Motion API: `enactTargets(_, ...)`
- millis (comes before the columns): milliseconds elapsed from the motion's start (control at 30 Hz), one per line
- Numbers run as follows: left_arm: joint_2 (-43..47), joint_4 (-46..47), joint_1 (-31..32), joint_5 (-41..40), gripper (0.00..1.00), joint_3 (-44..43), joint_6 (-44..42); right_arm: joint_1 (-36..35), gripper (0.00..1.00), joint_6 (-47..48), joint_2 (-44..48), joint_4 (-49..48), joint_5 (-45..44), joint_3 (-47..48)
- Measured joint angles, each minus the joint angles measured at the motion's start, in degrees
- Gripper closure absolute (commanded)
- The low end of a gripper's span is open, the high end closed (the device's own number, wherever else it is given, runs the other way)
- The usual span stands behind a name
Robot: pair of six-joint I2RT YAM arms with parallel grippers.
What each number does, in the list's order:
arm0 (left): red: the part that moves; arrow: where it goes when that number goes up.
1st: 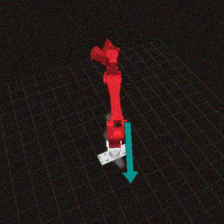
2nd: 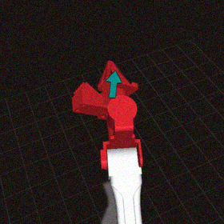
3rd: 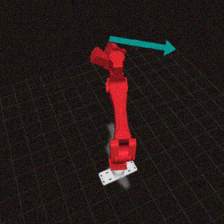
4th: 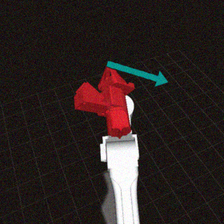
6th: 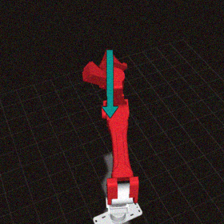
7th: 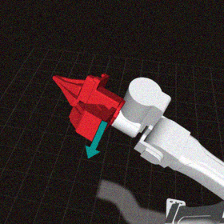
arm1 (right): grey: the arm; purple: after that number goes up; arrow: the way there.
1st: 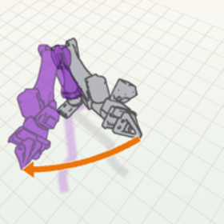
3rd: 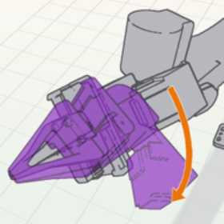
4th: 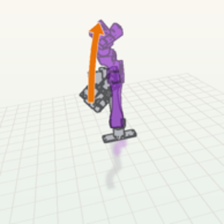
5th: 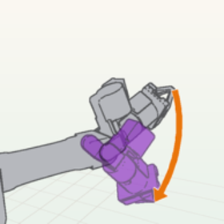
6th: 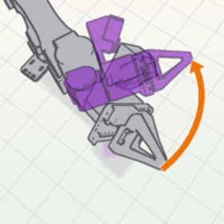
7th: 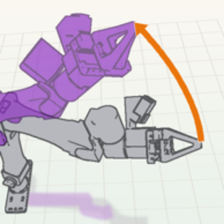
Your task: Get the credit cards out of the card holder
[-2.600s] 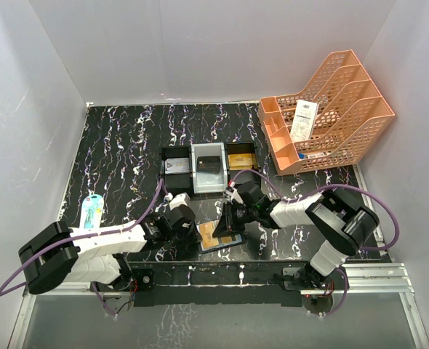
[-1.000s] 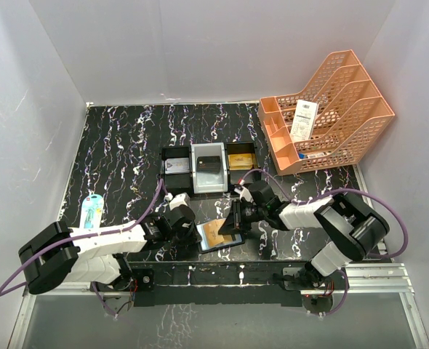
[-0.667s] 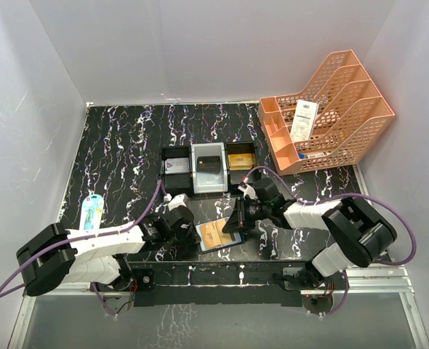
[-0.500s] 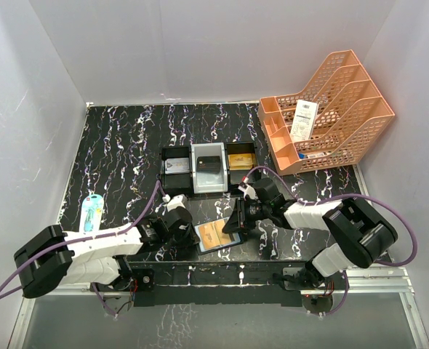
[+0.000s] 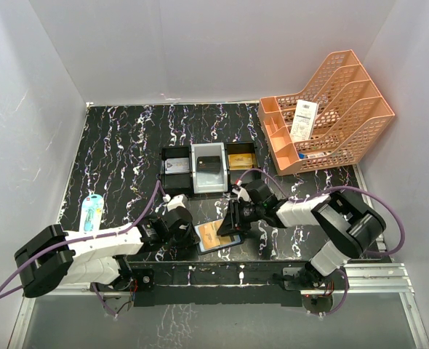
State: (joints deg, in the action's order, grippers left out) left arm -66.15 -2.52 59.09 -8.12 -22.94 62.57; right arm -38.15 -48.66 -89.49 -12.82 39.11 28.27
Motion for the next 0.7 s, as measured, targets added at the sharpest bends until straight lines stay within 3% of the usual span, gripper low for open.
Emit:
enactTargets(267, -0.09, 0.13, 0.0, 0.02, 0.92, 0.0, -0.15, -1.31, 0.77, -2.36, -2.95, -3.87, 0.31, 0.42)
enactTargets(567, -0.07, 0.11, 0.0, 0.0, 0.92, 0.0, -0.15, -2.4, 0.99, -5.31, -5.22, -7.69, -0.17, 0.33)
enactTargets(700, -0.02, 0.09, 0.0, -0.02, 0.92, 0.0, -0.15, -2.38, 1.0, -5.4, -5.14, -7.89, -0.46, 0.09)
